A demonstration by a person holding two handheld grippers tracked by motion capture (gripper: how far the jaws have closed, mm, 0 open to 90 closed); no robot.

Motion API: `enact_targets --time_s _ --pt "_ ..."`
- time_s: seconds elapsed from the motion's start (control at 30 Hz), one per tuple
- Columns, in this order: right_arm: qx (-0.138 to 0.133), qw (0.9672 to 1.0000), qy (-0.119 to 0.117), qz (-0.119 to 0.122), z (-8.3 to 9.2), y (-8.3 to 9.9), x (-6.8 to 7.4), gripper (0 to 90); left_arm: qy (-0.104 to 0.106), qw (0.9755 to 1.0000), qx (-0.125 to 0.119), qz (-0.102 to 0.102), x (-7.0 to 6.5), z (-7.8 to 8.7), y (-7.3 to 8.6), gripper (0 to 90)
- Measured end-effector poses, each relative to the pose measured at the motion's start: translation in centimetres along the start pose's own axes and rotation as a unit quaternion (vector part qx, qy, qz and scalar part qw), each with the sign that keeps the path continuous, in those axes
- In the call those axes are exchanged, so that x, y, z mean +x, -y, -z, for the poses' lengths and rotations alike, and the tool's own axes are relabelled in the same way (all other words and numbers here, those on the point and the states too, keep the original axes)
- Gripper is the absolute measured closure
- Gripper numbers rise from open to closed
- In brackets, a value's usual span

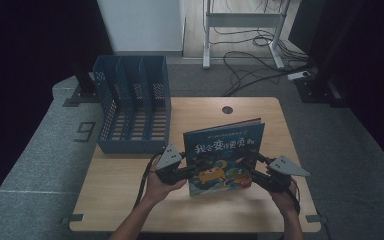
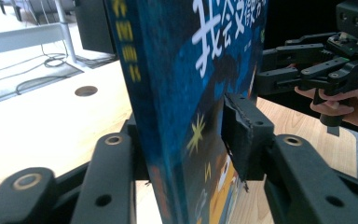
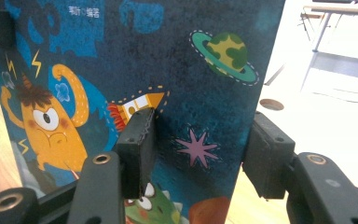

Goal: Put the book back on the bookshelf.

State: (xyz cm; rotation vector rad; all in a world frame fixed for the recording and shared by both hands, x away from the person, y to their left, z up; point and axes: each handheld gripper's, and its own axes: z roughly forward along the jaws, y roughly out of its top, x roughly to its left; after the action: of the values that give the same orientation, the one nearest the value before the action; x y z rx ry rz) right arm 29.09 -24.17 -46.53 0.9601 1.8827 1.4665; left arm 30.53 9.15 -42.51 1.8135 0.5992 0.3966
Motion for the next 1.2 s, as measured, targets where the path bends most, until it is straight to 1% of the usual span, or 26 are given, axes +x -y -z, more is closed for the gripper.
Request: enact_targets --time_s 0.07,0.1,0.27,0.33,0.43,0.5,0.6,0.67,0.77,0.93,1.1,1.2 --pt "0.001 1.0000 -0.004 -0.004 0.0 0.0 -0.1 47.1 0.007 1.0000 0.000 0.000 -0.1 0.0 -0.2 60.6" --pt "0.001 1.0000 -0.005 -0.004 0.0 0.0 -0.1 46.9 0.012 0.9999 0.000 0.002 -0.2 0.1 -0.2 61.6" --pt "0.001 0.9999 -0.009 -0.008 0.0 0.1 -0.1 45.1 0.023 0.9996 -0.006 0.014 -0.5 0.0 -0.4 63.9" --pt "0.003 0.9999 -0.008 -0.008 -0.1 0.1 -0.1 44.3 0.023 0.9996 -0.012 0.013 -0.6 0.0 -0.6 64.3" --pt "0.005 0.9999 -0.008 -0.010 -0.1 0.1 -0.1 43.7 0.032 0.9993 -0.018 0.010 -0.8 0.1 -0.7 66.1" --pt "0.009 0.9999 -0.005 -0.008 -0.1 0.1 -0.1 43.5 0.034 0.9992 -0.017 0.010 -0.8 0.1 -0.7 67.9" --pt "0.039 0.9991 0.015 0.003 -0.7 0.5 0.1 43.0 0.034 0.9993 -0.014 0.006 -0.9 0.3 -0.7 71.6" --pt "0.047 0.9987 0.018 0.006 -1.2 0.8 0.2 41.7 0.037 0.9992 -0.012 0.005 -0.8 0.3 -0.7 72.8" --pt "0.047 0.9988 0.018 -0.003 -1.4 0.9 0.2 41.2 0.039 0.9991 -0.013 0.009 -0.8 0.4 -0.6 73.5" --pt "0.045 0.9988 0.017 -0.006 -1.5 1.1 0.2 41.1 0.048 0.9985 -0.017 0.020 -0.8 0.3 -0.7 75.6" --pt "0.057 0.9982 0.015 -0.009 -1.8 1.3 0.2 40.4 0.057 0.9980 -0.013 0.023 -0.8 0.3 -0.8 78.4" --pt "0.067 0.9977 0.006 -0.012 -2.2 1.5 0.3 40.5 0.048 0.9987 -0.007 0.018 -0.8 0.2 -0.8 77.8"
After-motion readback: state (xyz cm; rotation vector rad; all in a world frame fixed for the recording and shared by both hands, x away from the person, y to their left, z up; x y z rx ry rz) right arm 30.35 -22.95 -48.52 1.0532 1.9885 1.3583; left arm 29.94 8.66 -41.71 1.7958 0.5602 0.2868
